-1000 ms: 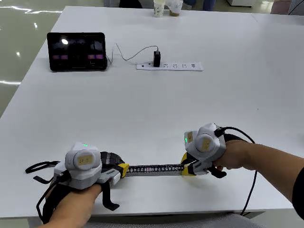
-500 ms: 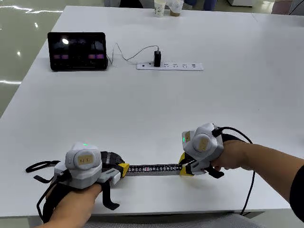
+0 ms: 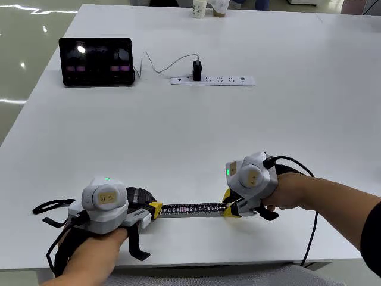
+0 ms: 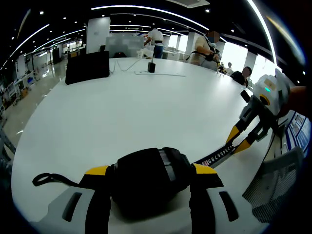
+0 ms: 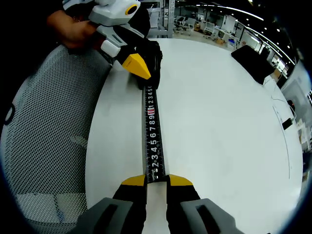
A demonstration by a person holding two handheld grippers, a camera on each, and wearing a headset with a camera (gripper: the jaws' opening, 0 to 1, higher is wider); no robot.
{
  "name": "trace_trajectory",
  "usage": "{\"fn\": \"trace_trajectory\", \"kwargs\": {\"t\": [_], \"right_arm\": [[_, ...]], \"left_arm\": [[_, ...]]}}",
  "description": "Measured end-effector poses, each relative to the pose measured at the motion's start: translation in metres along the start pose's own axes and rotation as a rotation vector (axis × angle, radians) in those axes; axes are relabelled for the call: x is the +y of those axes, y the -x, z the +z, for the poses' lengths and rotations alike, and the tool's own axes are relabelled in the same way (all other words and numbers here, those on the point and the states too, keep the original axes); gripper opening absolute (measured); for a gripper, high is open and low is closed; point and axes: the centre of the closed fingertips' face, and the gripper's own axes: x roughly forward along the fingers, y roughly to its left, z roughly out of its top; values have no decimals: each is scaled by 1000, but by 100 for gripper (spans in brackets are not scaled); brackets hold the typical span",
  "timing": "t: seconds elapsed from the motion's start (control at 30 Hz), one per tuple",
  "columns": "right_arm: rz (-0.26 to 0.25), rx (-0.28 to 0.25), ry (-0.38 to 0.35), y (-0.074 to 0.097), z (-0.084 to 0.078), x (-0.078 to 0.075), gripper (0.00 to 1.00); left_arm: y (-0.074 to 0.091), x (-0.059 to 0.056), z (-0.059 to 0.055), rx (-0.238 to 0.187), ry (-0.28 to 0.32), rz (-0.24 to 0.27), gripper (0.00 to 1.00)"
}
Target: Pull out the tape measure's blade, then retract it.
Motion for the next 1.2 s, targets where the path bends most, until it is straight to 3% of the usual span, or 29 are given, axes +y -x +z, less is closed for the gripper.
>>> {"fn": "trace_trajectory", "kwargs": {"t": [1.2], "right_arm": [[4,-5,2,-5,11,0,12]], "left_arm": [[0,0,0,0,1,0,60]]}}
